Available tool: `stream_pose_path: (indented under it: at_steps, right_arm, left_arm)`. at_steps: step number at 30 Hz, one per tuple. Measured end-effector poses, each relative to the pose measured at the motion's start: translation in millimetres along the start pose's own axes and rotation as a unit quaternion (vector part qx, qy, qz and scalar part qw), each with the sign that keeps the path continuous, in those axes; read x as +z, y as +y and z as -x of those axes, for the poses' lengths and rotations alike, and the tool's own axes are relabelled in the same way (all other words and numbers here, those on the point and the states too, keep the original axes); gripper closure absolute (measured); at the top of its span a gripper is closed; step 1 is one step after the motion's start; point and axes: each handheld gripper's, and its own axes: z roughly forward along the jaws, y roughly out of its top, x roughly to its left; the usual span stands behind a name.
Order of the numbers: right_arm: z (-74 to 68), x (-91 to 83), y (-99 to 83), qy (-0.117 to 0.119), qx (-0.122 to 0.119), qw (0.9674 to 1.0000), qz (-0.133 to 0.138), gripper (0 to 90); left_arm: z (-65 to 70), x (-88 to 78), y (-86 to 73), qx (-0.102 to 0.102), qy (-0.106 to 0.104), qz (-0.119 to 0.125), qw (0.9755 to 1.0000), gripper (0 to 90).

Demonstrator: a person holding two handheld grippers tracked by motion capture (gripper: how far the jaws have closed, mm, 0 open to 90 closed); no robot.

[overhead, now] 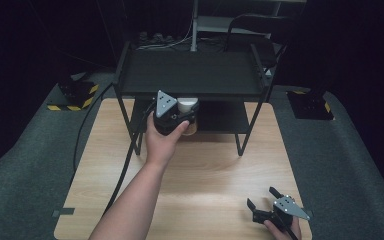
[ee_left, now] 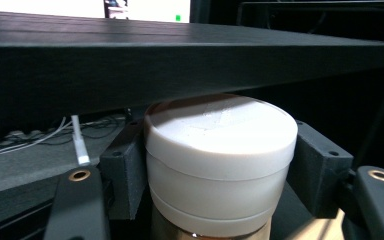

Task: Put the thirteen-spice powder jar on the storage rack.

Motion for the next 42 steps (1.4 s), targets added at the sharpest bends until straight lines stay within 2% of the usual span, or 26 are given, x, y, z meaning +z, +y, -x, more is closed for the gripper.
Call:
stream_pose_path:
  at_steps: [11, 15, 24, 26, 36, 39, 42]
  right_arm:
    - [0.2, 0.4, 0.3, 0.001, -0.001, 1.0000, -0.001, 0.3]
    - [0.2, 0.4, 0.4, 0.001, -0.001, 1.0000, -0.001, 0.3]
    - [0.4, 0.4, 0.2, 0.002, -0.002, 1.0000, 0.000, 0.3]
    - [0.2, 0.3, 0.0, 0.002, -0.002, 1.0000, 0.000, 0.3]
    - [0.4, 0.2, -0.1, 0.002, -0.003, 1.0000, 0.000, 0.3]
    - [0.6, 0.2, -0.3, 0.002, -0.003, 1.0000, 0.001, 0.3]
    - [0.7, 0.2, -0.3, 0.003, -0.003, 1.0000, 0.001, 0.3]
  left_arm:
    - [0.1, 17.4, -1.8, -0.001, 0.019, 0.014, 0.9997, 33.3]
    - [1.2, 22.3, -3.4, 0.009, 0.029, 0.005, 0.9995, 33.3]
    - [3.3, 24.4, -7.0, 0.009, 0.032, 0.008, 0.9994, 32.8]
    - [4.6, 23.7, -8.6, 0.016, 0.031, 0.011, 0.9993, 32.5]
    - [5.8, 23.3, -12.5, 0.014, 0.035, 0.014, 0.9992, 31.8]
    - [5.4, 23.2, -12.7, 0.015, 0.033, 0.013, 0.9993, 30.0]
    - [5.1, 23.0, -13.3, 0.011, 0.034, 0.019, 0.9992, 21.6]
